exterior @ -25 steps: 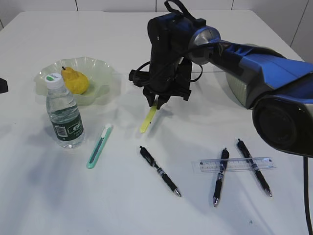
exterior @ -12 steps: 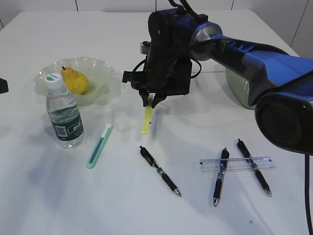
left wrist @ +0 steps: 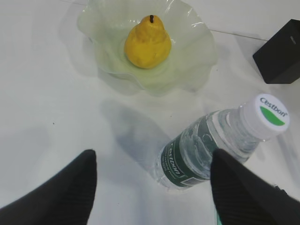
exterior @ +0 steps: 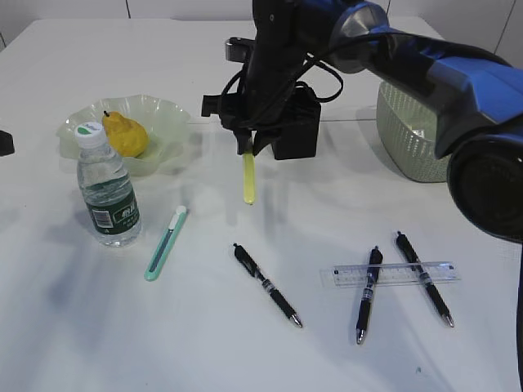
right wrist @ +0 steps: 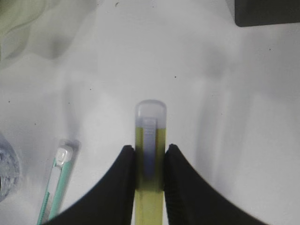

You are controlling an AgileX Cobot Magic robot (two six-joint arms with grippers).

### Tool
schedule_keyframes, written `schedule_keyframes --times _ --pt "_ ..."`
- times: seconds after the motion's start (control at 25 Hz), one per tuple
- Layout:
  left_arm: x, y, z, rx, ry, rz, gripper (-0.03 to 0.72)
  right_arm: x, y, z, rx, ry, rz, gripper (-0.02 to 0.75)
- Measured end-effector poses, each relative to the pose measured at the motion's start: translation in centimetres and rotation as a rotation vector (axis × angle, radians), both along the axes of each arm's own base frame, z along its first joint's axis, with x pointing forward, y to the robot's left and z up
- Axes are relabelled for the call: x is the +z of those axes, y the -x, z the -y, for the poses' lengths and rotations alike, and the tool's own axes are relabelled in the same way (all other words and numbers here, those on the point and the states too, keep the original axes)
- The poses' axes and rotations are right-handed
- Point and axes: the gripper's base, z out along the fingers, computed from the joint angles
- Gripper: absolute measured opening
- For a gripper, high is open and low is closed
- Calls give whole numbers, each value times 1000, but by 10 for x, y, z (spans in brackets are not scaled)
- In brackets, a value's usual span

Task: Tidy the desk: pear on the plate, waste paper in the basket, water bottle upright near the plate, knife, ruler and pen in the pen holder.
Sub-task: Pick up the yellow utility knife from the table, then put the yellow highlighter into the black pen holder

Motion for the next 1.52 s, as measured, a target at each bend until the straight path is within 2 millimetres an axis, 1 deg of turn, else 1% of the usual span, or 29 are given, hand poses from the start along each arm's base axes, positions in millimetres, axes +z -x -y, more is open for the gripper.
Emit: schedule_keyframes --times 0.12,0.36,0.44,0.56,0.68,0.76,0.88,1.08,1.16,1.24,1.36,1.52 --pt "0 0 0 -2 1 0 538 6 5 3 29 19 -4 136" --pt "0 0 0 -5 3 -1 538 -3 24 18 66 127 -75 135" --pt "0 0 1 -6 4 -1 538 -1 29 23 85 166 -76 135" --pt "0 0 1 -13 9 -3 538 10 34 30 114 209 -54 135" --pt "0 1 2 -18 12 -4 538 19 40 35 132 227 -42 133" --pt "0 1 3 -25 16 -5 538 21 43 37 139 233 -46 123" --pt "0 1 4 -35 23 -7 538 21 48 41 149 256 -57 107" --pt "0 1 4 -38 26 -8 538 14 61 54 162 339 -90 105" --pt "0 1 4 -38 26 -8 538 14 66 58 161 351 -102 105" --pt "0 1 4 -38 26 -8 538 20 72 61 156 355 -98 105" --pt "0 1 4 -38 26 -8 538 28 73 65 146 341 -69 105" --pt "0 1 4 -38 26 -8 538 34 67 73 124 315 -11 105"
